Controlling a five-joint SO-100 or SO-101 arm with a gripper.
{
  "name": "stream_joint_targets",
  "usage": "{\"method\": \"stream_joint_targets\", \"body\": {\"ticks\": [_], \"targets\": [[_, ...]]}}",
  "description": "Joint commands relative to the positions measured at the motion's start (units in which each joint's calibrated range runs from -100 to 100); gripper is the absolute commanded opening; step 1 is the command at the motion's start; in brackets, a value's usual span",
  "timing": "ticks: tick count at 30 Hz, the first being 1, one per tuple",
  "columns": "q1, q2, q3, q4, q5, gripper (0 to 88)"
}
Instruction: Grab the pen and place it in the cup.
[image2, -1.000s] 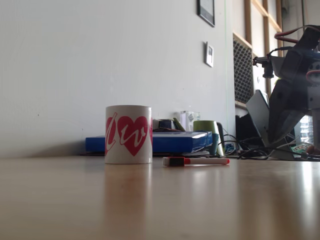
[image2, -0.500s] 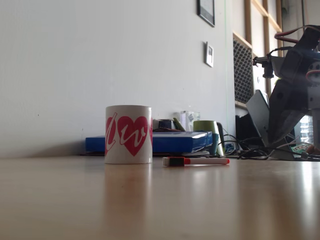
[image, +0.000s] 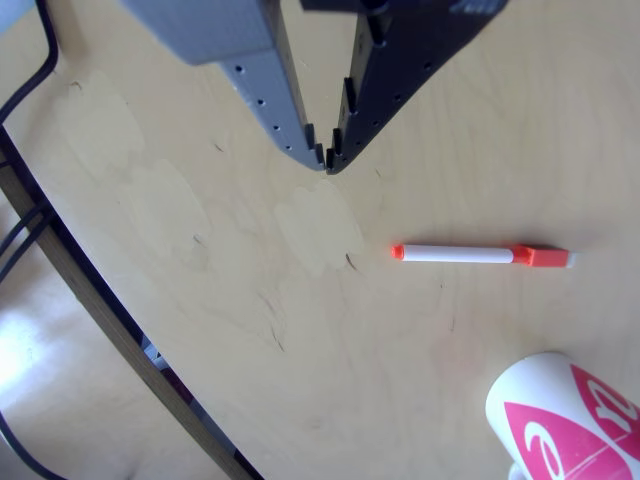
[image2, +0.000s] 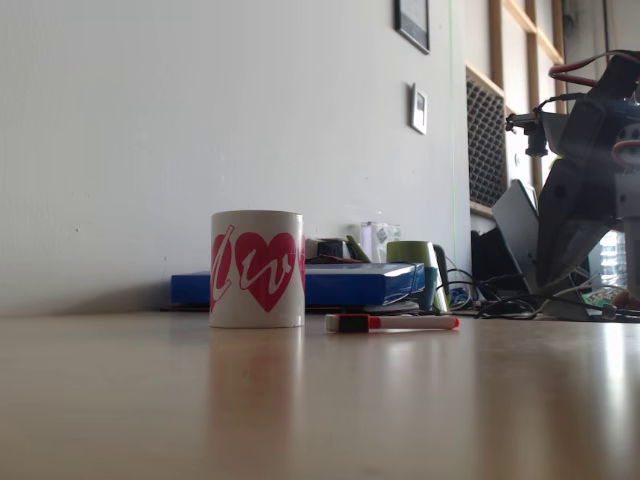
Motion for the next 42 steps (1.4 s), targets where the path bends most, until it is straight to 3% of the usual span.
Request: {"method": "stream_joint_targets", "body": {"ticks": [1,30,40,42], "targets": [[-0.4,-0.3,-0.3,0.1,0.2,1.1],[-0.7,2.7,-1.6,-0.2,0.3,1.7],[-3.9,35.8,-19.6,-12.6,0.6,1.8],[-4.9,43.3,-25.4,-13.7,3.1,1.8]]}}
